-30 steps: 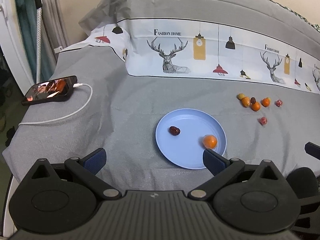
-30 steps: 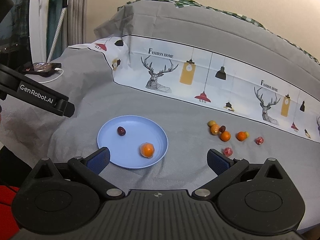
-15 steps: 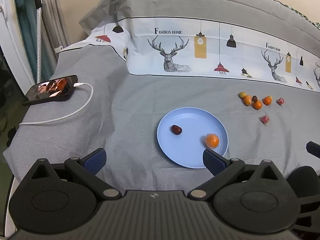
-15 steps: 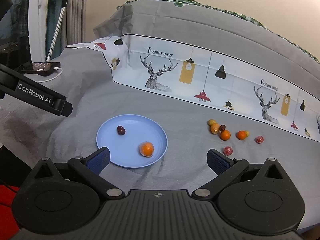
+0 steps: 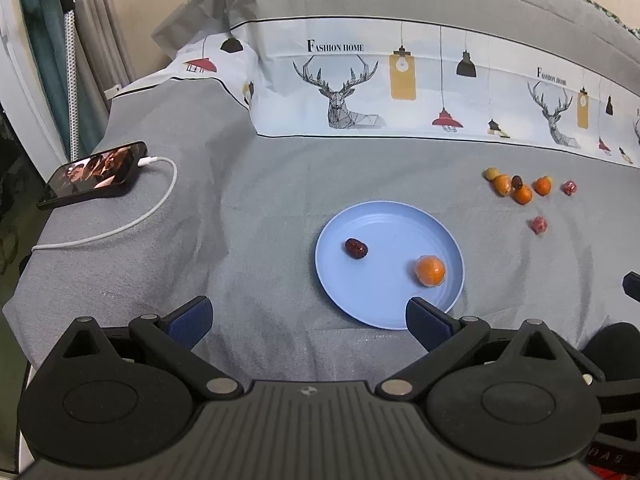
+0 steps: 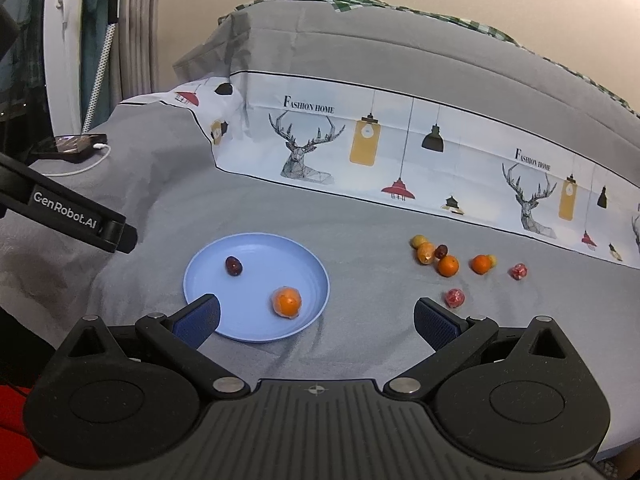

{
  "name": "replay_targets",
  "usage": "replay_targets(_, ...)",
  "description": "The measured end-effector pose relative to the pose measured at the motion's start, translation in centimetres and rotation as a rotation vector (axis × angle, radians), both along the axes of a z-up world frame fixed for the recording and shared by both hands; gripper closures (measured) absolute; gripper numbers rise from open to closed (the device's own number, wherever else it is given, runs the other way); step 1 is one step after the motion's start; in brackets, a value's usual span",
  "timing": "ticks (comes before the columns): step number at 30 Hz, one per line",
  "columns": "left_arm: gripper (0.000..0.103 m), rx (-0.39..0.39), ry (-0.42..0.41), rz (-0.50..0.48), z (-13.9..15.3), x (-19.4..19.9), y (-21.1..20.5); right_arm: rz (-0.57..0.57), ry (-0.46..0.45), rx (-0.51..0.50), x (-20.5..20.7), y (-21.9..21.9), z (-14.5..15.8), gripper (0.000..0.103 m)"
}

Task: Organize fruits
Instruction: 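Lift both tools away from the plate, then grasp a mandarin with the left tool while the right tool grasps a red wrapped fruit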

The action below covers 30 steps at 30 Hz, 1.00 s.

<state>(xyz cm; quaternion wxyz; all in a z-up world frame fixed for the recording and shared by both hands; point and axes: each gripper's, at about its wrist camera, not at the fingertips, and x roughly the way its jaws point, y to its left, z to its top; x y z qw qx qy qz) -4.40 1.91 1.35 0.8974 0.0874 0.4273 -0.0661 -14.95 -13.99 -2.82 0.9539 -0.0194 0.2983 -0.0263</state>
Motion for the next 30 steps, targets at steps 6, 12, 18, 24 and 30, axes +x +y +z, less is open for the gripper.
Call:
replay_targets(6, 0.0, 0.009, 0.009, 0.018, -0.1, 0.9, -0.4, -0.048, -0.003, 0.037, 0.8, -1.3, -0.5, 0.001)
replay_targets(12, 0.0, 0.02, 0.009, 0.021, 0.2, 2.7, -1.9, -0.097, 0.002, 0.074, 1.6, -3.4, -1.1, 0.001)
replay_targets(18, 0.0, 0.037, 0.005, -0.019, 0.2, 4.3, -5.1, -0.161, -0.014, 0.086, 2.2, -6.3, -1.5, 0.001)
replay_targets(24, 0.0, 0.03, 0.043, -0.048, -0.7, 6.2, -8.6, -0.235, -0.009, 0.089, 3.0, -10.0, -2.4, 0.001)
replay_targets(30, 0.0, 0.008, 0.077, -0.106, -2.0, 8.7, -13.7, -0.325, 0.0, 0.108, 4.2, -14.6, -3.6, 0.001)
